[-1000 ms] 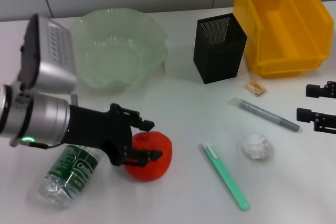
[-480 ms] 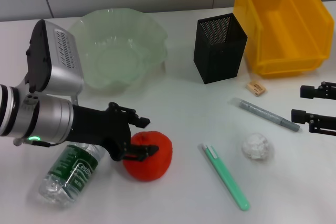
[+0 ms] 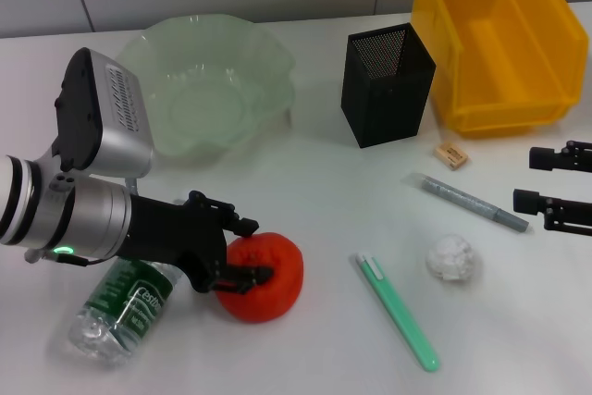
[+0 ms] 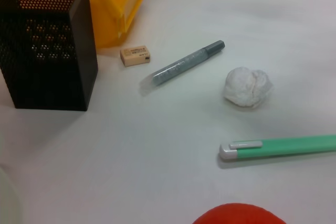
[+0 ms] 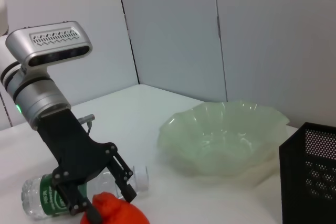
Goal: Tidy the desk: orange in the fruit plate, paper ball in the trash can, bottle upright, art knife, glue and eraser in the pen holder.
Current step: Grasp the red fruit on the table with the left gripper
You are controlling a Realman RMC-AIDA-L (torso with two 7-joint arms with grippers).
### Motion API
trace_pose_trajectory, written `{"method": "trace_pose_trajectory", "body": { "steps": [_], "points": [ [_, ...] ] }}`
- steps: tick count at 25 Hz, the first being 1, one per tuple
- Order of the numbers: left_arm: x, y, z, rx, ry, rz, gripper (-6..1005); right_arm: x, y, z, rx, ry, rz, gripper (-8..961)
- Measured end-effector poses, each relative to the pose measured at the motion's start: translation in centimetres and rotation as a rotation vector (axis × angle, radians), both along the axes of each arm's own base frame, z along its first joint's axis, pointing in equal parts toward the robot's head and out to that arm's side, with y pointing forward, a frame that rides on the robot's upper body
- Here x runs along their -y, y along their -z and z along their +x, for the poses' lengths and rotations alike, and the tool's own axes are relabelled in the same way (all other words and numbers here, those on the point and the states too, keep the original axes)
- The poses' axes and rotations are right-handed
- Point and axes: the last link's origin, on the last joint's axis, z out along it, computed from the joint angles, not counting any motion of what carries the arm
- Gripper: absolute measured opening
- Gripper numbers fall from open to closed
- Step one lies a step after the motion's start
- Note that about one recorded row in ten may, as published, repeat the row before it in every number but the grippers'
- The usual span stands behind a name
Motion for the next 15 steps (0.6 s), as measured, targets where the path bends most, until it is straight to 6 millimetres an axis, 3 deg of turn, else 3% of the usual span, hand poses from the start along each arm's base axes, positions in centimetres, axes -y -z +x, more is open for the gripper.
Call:
{"method": "trace_pose_trajectory", "body": {
  "steps": [5,15],
  "points": [
    [0.20,0.24,0.15,-0.001,-0.003,-0.029,629,-0.35,0.01,-0.19,-0.001,-0.005,0.002,662],
    [0.78,0.50,0.75,-0.004,0.013,-0.073,435,-0.29,-0.03,-0.22,-0.008,-0.002,-0.001,661]
  ]
}}
